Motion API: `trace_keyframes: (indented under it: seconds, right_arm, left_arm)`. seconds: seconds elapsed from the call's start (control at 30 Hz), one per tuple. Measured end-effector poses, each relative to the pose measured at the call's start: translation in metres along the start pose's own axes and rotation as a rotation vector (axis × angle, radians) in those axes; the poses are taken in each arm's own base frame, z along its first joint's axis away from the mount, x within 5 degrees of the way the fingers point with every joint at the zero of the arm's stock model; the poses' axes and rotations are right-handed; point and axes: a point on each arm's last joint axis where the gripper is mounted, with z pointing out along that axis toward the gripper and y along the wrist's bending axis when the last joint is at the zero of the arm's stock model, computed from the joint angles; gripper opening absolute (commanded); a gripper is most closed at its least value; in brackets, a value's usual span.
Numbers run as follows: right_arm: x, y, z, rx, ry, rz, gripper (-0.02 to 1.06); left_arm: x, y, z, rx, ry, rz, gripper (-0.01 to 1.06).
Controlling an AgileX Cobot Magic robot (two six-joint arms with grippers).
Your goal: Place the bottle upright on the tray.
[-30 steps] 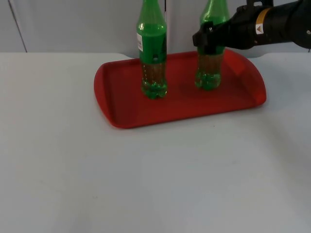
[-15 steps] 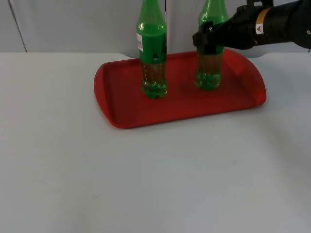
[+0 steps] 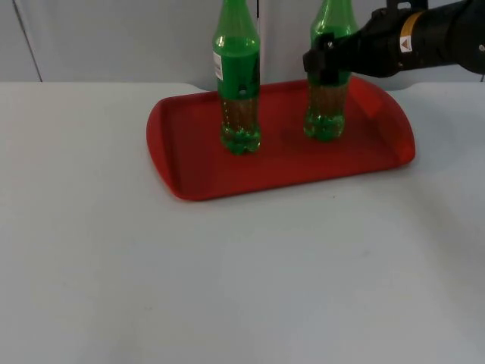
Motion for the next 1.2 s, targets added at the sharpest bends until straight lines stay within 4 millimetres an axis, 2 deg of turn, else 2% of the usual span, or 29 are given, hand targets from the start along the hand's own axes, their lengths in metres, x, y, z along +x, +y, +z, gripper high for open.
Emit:
trace_keyframes:
  seconds: [0.27,0.37,0.53,0.9,1.0,1.13,1.2]
  right_arm:
    - [-0.006,-0.006,-0.011,0.071,0.071,0.021,1.05]
    - [-0.006,-0.003,-0.012,0.079,0.089,0.020,1.05]
    - [0.000,0.018,-0.012,0.088,0.169,-0.007,1.05]
    - [0.018,0.047,-0.020,0.164,0.384,-0.078,1.05]
    - [0.017,0.057,-0.026,0.174,0.416,-0.087,1.05]
    - [0.006,0.068,-0.039,0.158,0.411,-0.048,1.05]
    - [-0.002,0.070,-0.055,0.143,0.398,-0.011,1.05]
  left_arm:
    - [0.000,0.000,0.000,0.000,0.000,0.000,1.05]
    - [0.000,0.000,0.000,0.000,0.000,0.000,1.05]
    - [0.000,0.000,0.000,0.000,0.002,0.000,1.05]
    - [0.000,0.000,0.000,0.000,0.002,0.000,1.05]
    - [0.000,0.000,0.000,0.000,0.002,0.000,1.05]
    - [0.000,0.000,0.000,0.000,0.002,0.000,1.05]
    - [0.000,0.000,0.000,0.000,0.002,0.000,1.05]
